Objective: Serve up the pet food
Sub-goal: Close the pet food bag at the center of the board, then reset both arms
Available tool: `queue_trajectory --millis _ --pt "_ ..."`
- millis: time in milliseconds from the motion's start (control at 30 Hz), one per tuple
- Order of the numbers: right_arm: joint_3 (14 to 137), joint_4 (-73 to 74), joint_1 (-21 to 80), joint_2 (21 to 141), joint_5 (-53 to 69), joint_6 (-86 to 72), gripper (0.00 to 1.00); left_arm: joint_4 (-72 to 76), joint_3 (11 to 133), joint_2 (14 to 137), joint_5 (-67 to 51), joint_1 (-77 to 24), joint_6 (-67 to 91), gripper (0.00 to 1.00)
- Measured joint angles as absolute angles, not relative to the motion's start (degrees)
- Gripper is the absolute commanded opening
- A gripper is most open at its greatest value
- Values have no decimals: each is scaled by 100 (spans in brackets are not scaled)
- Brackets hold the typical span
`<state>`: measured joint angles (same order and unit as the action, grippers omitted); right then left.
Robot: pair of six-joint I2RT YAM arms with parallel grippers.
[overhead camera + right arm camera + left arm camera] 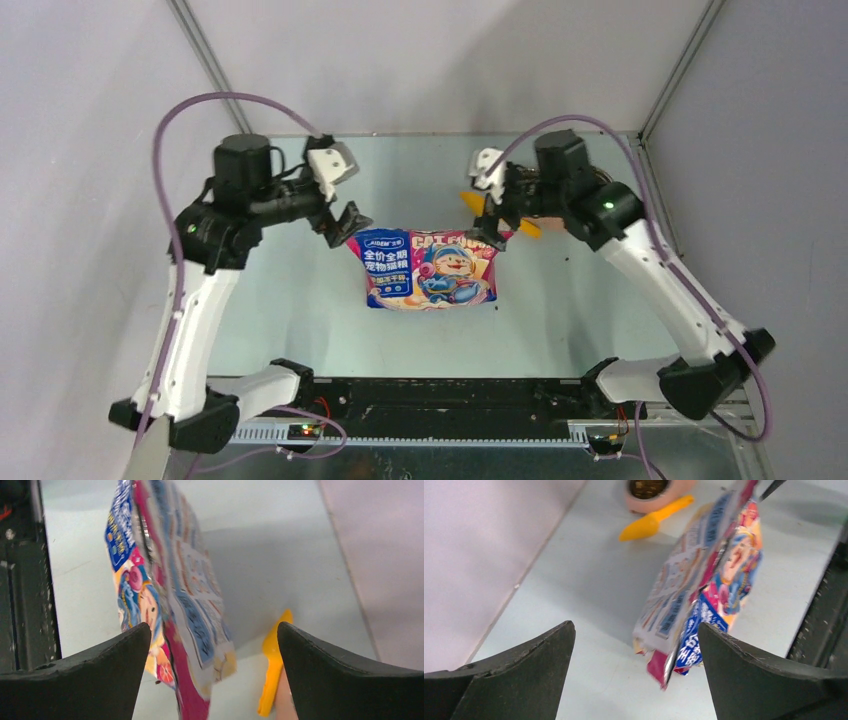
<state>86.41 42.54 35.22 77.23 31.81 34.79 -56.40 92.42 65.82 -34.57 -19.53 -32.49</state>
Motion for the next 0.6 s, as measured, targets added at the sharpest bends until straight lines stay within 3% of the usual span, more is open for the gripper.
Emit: queue_trajectory --millis 267,600 --pt "8543 3955 2412 6213 2899 2611 100 -5011 8493 5411 -2912 -462 -2491 100" --pt "6982 3210 1678 4305 1074 1881 100 -4388 6453 4119 -3094 1981 -2088 100"
